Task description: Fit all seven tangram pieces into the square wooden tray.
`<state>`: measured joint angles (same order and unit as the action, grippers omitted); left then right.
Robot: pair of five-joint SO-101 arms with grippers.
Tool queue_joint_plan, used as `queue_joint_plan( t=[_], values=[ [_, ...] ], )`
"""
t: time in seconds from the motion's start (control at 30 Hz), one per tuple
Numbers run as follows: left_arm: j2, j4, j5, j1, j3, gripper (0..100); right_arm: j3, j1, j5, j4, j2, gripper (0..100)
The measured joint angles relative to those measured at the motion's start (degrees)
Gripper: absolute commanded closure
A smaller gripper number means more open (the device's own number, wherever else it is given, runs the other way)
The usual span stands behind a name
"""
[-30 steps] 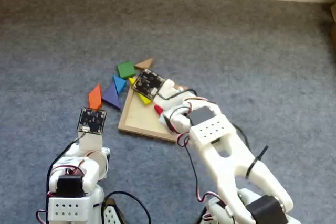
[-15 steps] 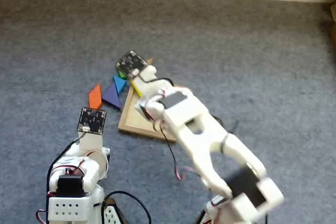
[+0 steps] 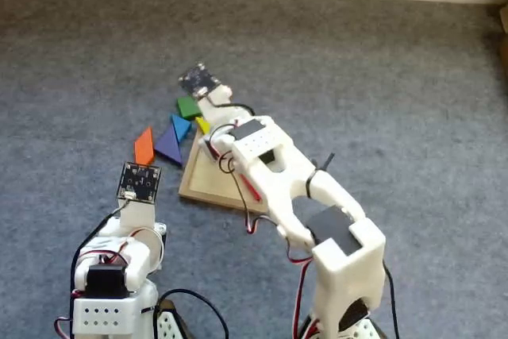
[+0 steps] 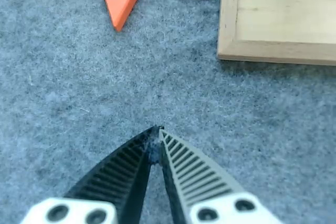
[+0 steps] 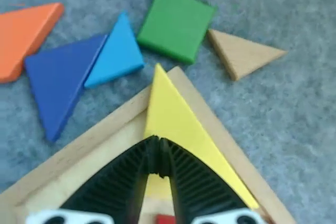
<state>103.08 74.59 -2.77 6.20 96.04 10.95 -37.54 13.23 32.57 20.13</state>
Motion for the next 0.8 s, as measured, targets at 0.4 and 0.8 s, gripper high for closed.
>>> queue_joint_plan(
  t=[0.4, 0.8],
  values=[
    [0.0, 0.0, 0.0, 0.0, 0.0, 99, -1.76, 3.34, -0.35, 7.65, 0.97, 98.6],
    [0.0, 0.0, 0.0, 0.0, 0.0, 99, -1.58, 4.57, 9.05, 9.85, -0.18, 98.6]
  ],
)
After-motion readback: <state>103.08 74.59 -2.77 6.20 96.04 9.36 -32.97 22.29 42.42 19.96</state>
